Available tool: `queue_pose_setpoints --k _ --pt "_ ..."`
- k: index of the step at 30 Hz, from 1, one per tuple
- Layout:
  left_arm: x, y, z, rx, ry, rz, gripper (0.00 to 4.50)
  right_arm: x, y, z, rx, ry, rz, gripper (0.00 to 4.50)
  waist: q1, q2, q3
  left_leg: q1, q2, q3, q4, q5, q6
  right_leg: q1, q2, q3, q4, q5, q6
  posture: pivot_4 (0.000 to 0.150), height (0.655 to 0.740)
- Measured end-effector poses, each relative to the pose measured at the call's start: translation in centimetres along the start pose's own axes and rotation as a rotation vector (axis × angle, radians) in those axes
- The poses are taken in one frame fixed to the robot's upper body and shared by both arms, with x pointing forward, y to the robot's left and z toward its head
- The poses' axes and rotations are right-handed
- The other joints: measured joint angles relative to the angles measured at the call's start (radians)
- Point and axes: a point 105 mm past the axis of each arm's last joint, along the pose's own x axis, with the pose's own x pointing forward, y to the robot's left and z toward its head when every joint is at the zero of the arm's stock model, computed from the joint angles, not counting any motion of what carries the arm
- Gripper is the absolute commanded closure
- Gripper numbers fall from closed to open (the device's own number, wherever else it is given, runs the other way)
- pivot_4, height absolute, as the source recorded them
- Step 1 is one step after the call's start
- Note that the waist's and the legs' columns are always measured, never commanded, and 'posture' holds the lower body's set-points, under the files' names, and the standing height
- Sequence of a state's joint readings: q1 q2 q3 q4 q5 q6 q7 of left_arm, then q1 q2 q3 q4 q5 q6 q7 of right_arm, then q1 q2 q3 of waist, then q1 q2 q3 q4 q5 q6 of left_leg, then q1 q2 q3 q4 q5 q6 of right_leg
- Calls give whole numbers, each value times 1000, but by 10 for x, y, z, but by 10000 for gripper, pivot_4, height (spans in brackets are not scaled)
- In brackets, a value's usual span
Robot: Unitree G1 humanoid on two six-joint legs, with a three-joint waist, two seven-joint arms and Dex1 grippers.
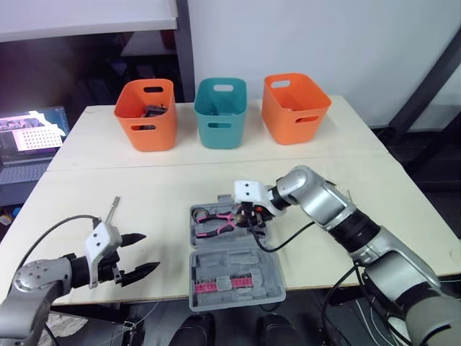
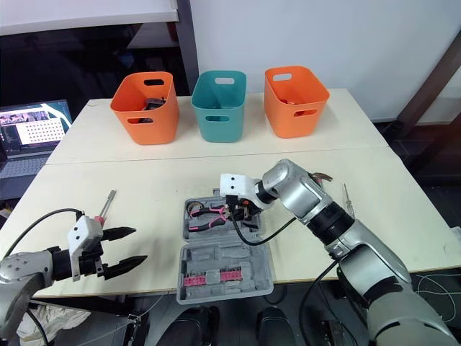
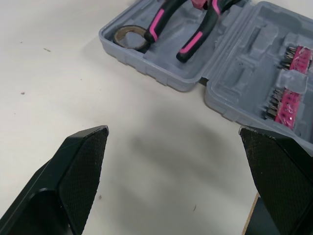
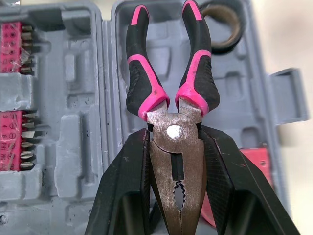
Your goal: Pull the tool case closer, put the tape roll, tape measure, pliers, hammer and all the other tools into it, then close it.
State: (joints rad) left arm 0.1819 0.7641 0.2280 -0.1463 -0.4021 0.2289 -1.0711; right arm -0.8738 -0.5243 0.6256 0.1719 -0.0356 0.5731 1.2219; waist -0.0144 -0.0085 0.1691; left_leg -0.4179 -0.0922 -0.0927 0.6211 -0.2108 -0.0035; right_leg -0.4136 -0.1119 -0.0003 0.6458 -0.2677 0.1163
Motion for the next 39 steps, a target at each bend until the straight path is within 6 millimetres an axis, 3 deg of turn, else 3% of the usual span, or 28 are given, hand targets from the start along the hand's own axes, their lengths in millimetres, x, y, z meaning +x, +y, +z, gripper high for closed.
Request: queue_pose_setpoints --k 9,27,29,30,31,35,39 --pt "3 1 15 44 -10 9 0 10 2 -1 -10 3 14 35304 0 0 0 0 0 0 0 0 0 0 0 0 0 0 0 1500 7329" --pt "6 2 18 42 -2 -1 0 23 0 -9 -23 1 23 35304 -3 0 0 1 0 0 0 0 0 0 1 0 0 0 0 1500 7329" --pt "8 4 21 46 -9 -2 0 24 -1 -11 -15 2 24 24998 -3 0 0 2 0 0 0 0 0 0 1 0 1 0 0 1500 7329" --pt "9 5 22 49 -13 -1 0 25 -1 -11 -12 3 25 22536 -3 0 0 2 0 0 0 0 0 0 1 0 1 0 0 1500 7329" --pt "10 6 24 54 -17 -2 0 26 -1 -13 -3 4 22 16359 -3 0 0 2 0 0 0 0 0 0 1 0 1 0 0 1500 7329" --pt "13 5 23 50 -16 -18 0 21 -5 -11 4 -11 4 409 -2 0 0 2 0 0 -1 0 0 0 1 0 1 0 0 1500 7329" --pt "12 7 20 41 -15 -26 0 8 -6 1 -5 -72 -12 409 -3 0 0 1 0 0 -1 0 0 0 1 0 1 0 0 1500 7329"
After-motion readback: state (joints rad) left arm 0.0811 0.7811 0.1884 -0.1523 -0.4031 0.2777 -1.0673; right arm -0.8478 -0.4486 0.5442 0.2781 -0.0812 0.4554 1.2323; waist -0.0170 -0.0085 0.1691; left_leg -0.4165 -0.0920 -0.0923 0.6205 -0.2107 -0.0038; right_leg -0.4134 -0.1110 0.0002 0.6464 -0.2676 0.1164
